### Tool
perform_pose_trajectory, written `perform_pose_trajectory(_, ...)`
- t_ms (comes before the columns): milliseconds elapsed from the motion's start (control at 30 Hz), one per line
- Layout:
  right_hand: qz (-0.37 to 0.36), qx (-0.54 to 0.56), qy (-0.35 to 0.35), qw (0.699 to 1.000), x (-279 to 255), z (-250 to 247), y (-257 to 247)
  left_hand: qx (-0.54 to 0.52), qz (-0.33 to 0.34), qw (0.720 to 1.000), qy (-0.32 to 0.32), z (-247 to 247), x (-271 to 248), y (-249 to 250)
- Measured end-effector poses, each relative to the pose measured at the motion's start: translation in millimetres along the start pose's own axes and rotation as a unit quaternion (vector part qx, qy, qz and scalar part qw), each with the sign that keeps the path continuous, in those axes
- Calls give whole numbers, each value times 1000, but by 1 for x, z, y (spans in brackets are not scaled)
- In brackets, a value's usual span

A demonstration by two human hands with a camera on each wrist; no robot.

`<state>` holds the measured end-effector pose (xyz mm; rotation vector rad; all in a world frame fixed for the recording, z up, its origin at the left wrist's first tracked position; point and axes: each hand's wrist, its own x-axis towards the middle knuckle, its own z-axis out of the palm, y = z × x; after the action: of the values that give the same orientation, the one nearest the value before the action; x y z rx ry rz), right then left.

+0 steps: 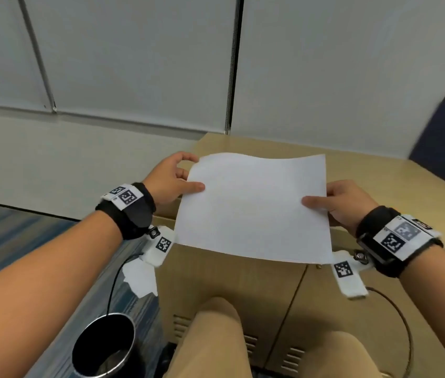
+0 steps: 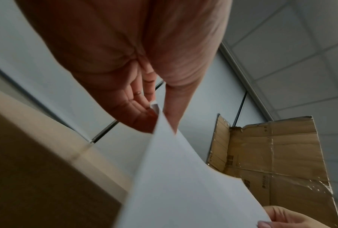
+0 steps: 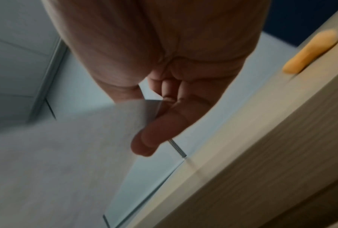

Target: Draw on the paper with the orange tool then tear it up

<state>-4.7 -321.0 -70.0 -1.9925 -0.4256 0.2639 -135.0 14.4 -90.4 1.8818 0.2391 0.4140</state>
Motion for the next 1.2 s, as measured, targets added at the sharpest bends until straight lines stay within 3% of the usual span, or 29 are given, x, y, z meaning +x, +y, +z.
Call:
perform_pose_trajectory(133,35,-27,34,998,18,-32,19,48,5,998,-37,27,47,5)
perform_pose_trajectory(267,68,-11,86,994,38,-56,31,166,3,985,-56,55,93,17)
perform_pose_trajectory(367,23,-61,113,991,48,-62,41,251,-13,966,-54,70,121,23)
perform_pose_trajectory(433,-14,-227,53,972,50,-61,47,313,-41,945,-82,77,132,26)
perform_pose_trajectory(500,-11,-367,-31,930,51,-57,51,364,-68,920,-129,84,139,26)
perform_pose_trajectory(600,1,-447,-76,891,59,-53,53,426,-69,887,-164,91,134,26)
perform_pose_trajectory(733,19,-467,-63,882,72,-57,55,534,-59,820,-197,92,121,25)
perform_pose_trajectory(867,31,-462,-52,885,74,-56,52,554,-64,804,-206,92,108,26)
perform_pose_trajectory(1033,59,-494,-83,863,71,-53,37,582,-87,772,-239,99,108,32)
perform_pose_trajectory(1200,45,-511,-128,849,74,-56,15,532,-128,786,-288,92,126,49)
